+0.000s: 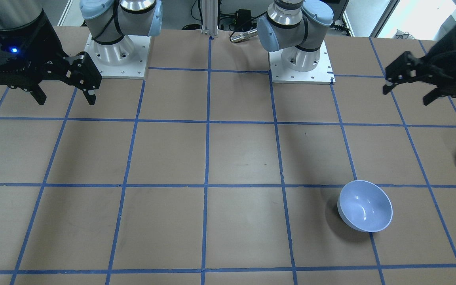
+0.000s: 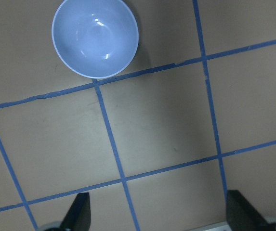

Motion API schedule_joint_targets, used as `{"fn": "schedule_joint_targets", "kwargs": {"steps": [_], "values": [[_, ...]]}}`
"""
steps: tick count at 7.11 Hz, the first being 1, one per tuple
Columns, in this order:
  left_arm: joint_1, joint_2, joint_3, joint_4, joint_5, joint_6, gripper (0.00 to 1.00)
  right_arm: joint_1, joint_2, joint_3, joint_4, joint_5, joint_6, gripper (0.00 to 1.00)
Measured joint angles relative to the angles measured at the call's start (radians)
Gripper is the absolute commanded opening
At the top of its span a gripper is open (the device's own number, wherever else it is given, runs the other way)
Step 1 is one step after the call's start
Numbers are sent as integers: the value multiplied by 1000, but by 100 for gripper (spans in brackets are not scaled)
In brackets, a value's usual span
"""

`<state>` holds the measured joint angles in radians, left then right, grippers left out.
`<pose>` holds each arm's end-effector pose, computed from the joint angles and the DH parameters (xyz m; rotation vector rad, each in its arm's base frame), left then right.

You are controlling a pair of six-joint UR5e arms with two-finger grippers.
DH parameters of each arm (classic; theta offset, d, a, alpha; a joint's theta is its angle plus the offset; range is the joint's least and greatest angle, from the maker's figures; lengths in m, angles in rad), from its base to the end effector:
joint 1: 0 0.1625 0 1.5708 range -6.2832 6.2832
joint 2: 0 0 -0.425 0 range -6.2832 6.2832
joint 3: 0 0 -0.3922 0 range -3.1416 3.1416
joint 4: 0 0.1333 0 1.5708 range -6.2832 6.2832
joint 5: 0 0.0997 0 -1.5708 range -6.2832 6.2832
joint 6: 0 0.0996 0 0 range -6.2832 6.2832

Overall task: Stack green bowl on blue bowl
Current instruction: 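Reach the left gripper down and grasp the pale green bowl rim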

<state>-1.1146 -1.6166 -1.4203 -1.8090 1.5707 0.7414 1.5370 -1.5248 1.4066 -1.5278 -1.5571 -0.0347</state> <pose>0.0984 -0.5032 0.5161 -0.4351 -3.0306 -0.1690 0.1172 -0.5202 0.5415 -0.0022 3.1283 -0.1183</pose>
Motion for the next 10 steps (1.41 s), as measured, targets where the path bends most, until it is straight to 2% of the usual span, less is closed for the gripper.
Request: {"fn": "schedule_joint_targets", "kwargs": {"steps": [2,4,8,10], "values": [[202,-60,-7,56,23,391,100,0,0,0,0,0,-1,100],[340,-158,-25,168,55,768,100,0,0,0,0,0,-1,100],[507,-352,-142,632,130,1545,100,0,-1,0,0,-1,-1,100],[587,-427,-155,777,104,1762,98,0,-1,0,0,0,-1,100]]}}
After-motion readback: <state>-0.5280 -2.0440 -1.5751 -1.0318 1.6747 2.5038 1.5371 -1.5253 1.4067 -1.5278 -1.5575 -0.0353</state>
